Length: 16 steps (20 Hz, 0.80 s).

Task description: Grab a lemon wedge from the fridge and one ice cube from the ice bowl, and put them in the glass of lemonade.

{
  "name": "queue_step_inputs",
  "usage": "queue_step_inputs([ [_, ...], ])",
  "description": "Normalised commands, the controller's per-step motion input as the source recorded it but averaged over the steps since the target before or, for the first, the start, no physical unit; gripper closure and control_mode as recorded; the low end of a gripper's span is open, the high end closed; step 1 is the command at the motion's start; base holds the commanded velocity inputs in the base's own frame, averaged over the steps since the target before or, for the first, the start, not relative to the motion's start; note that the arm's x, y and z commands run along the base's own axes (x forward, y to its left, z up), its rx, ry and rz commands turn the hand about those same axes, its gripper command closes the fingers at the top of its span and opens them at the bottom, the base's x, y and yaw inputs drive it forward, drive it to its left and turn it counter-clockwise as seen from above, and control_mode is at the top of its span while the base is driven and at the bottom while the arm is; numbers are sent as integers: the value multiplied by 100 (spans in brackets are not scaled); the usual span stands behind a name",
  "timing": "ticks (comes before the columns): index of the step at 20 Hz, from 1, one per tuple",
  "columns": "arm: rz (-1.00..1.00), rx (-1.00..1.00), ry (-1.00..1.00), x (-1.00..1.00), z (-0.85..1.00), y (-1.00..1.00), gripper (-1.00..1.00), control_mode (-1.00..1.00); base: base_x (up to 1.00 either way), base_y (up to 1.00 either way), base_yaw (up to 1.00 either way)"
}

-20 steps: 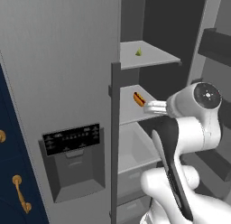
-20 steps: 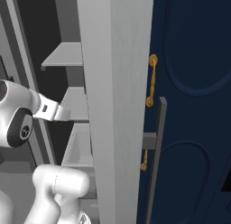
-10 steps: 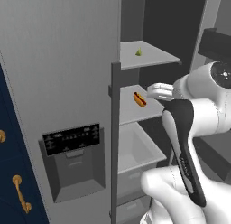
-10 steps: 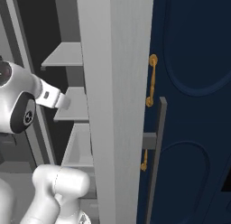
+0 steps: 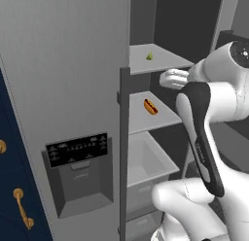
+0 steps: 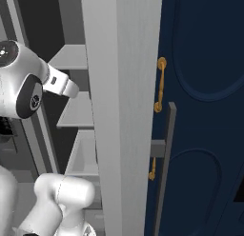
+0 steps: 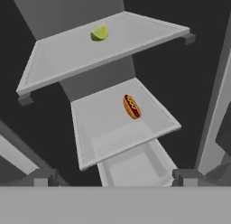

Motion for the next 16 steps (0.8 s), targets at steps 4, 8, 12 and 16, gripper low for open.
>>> queue_step_inputs([
  [4,0,0,-1,31,34,-17,-100,-100,0,0,0],
  [8,0,-2,0,64,6,-1,-100,-100,0,0,0],
  [12,0,-7,-4,80,0,0,-100,-100,0,0,0],
  [16,0,-5,-4,60,2,0,-100,-100,0,0,0],
])
